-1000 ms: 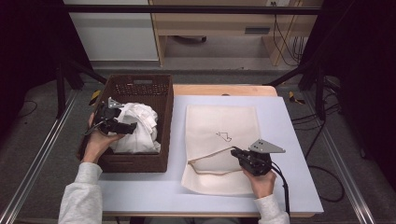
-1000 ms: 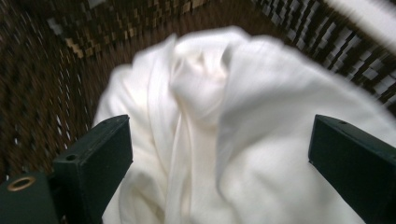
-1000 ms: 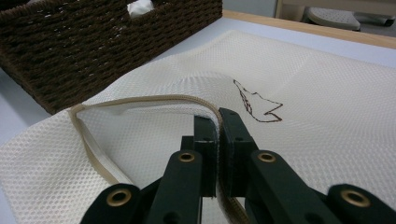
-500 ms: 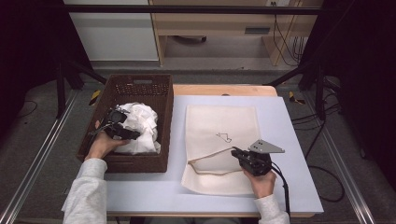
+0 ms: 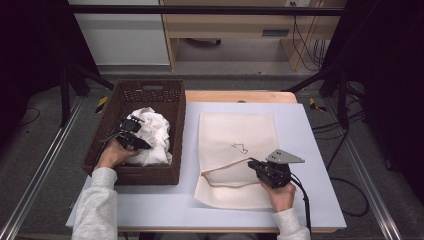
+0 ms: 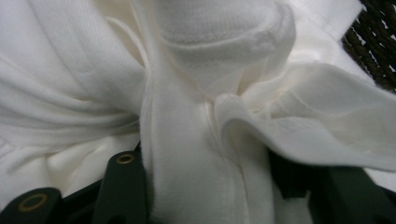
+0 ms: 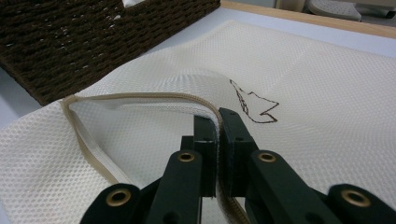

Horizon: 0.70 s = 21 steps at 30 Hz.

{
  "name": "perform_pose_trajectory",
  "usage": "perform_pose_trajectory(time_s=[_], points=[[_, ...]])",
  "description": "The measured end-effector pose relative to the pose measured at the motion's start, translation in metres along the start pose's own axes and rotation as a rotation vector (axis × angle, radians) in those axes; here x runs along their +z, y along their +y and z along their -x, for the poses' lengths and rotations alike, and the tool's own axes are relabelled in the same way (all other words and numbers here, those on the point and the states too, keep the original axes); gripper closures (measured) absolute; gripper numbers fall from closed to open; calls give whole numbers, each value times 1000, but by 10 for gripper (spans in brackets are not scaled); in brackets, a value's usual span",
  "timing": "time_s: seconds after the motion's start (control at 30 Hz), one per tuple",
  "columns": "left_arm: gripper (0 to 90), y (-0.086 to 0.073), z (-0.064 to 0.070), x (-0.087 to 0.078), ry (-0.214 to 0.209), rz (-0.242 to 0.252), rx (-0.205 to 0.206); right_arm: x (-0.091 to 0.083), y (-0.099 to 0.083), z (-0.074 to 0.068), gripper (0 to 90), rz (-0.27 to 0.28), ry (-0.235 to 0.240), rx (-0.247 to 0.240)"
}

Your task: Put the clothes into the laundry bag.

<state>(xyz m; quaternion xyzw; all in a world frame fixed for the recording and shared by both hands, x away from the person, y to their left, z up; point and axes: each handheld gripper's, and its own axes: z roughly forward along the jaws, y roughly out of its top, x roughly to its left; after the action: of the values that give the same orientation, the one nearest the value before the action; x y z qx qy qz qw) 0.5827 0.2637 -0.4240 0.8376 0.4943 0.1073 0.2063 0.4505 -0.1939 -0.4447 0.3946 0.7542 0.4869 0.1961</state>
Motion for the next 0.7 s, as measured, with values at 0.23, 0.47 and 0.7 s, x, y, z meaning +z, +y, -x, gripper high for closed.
perform_pose_trajectory(time_s=[0.23, 0.47, 0.7], points=[[587, 0, 7, -7, 31, -9, 22, -1, 0, 3, 866, 2, -5, 12], [602, -4, 13, -19, 70, 75, 42, -3, 0, 4, 866, 7, -7, 11], [615, -5, 14, -23, 76, 105, 65, -4, 0, 3, 866, 6, -2, 13]])
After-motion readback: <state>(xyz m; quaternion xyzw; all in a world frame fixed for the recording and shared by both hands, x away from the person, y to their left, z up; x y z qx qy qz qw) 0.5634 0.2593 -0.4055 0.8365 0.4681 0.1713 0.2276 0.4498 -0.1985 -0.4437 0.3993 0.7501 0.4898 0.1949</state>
